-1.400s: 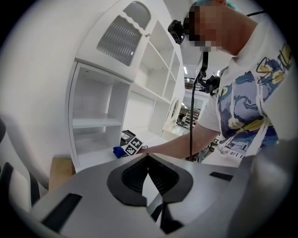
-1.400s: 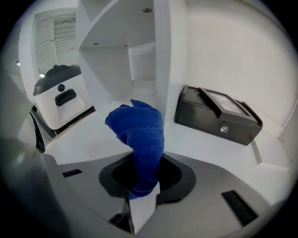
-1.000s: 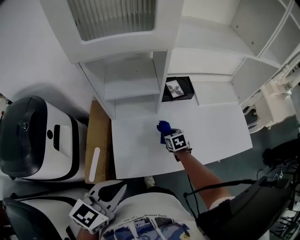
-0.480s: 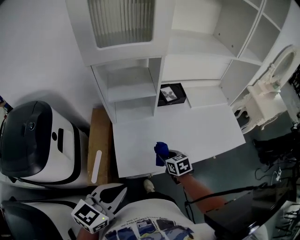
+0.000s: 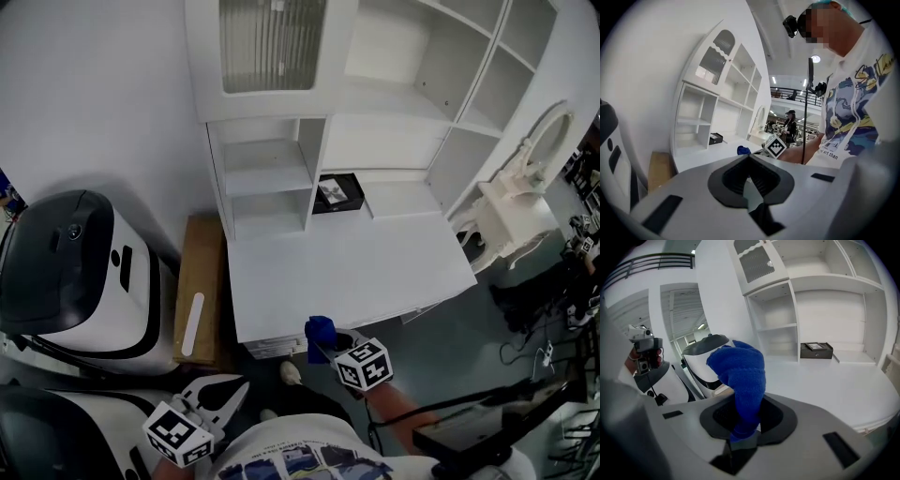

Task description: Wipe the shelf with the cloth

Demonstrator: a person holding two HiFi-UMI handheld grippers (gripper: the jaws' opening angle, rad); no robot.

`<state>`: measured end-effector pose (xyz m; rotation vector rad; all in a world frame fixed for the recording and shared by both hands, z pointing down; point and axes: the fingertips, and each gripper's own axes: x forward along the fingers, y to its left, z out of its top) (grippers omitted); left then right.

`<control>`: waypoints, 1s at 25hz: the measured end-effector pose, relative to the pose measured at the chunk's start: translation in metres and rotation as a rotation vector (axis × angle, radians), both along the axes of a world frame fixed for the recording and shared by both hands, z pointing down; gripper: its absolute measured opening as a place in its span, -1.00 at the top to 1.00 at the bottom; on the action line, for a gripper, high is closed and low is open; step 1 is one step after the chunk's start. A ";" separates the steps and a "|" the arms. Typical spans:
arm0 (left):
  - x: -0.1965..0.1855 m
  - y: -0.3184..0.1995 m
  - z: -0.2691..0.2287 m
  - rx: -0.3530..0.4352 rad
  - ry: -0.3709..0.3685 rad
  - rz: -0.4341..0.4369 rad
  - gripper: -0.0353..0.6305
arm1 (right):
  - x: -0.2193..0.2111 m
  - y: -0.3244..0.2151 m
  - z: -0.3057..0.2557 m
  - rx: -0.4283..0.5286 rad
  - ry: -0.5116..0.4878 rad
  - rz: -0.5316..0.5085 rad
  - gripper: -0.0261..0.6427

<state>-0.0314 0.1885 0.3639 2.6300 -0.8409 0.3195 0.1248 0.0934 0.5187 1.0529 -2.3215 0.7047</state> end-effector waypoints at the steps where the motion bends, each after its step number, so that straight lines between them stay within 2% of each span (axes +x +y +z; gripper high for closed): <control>1: -0.002 0.005 0.003 -0.001 0.001 0.004 0.86 | -0.002 0.009 -0.002 0.001 -0.003 0.000 0.62; 6: -0.011 0.018 0.009 -0.002 0.007 -0.016 0.86 | -0.013 0.040 -0.016 0.011 -0.037 -0.004 0.62; 10: -0.011 0.027 0.009 0.011 -0.011 0.003 0.86 | -0.018 0.054 -0.034 0.038 -0.059 0.000 0.62; 25: -0.006 0.040 0.010 0.029 -0.004 0.011 0.86 | -0.025 0.060 -0.058 0.095 -0.060 -0.036 0.62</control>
